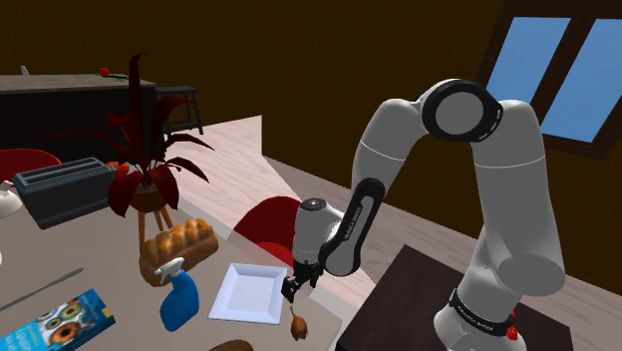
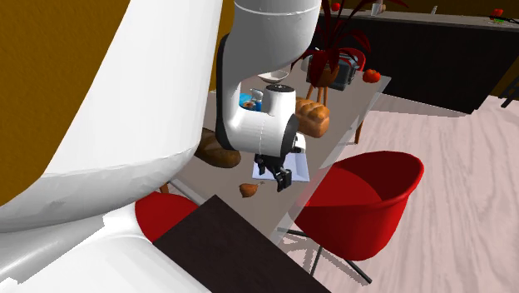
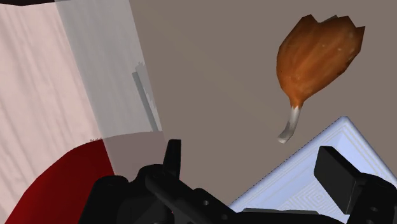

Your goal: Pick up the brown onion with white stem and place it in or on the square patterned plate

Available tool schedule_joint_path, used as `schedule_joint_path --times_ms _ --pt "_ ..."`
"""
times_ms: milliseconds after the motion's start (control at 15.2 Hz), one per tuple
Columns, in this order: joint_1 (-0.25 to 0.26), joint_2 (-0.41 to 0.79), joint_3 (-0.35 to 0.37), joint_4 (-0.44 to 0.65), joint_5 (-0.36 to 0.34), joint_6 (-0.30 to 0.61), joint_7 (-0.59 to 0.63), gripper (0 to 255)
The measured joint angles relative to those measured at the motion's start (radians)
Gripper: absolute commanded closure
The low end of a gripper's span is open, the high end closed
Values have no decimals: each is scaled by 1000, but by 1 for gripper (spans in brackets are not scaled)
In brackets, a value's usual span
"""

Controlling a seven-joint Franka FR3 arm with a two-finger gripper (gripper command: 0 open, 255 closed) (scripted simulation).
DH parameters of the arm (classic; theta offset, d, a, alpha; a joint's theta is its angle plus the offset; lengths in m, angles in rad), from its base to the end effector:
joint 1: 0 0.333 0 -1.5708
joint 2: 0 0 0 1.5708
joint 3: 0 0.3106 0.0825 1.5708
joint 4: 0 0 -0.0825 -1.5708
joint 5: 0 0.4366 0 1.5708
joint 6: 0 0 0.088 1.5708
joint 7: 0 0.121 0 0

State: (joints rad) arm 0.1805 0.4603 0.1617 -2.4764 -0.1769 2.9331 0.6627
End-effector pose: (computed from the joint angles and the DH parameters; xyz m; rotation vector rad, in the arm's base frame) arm 0.4349 0.1799 0.0464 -3.0969 0.2548 0.0149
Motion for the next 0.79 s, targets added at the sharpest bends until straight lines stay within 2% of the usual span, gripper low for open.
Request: schedule_joint_path --times_ms 132,198,792 --pt "1 1 0 0 0 1 0 0" --pt "1 1 0 0 0 1 0 255" --pt "1 1 0 0 0 1 0 255"
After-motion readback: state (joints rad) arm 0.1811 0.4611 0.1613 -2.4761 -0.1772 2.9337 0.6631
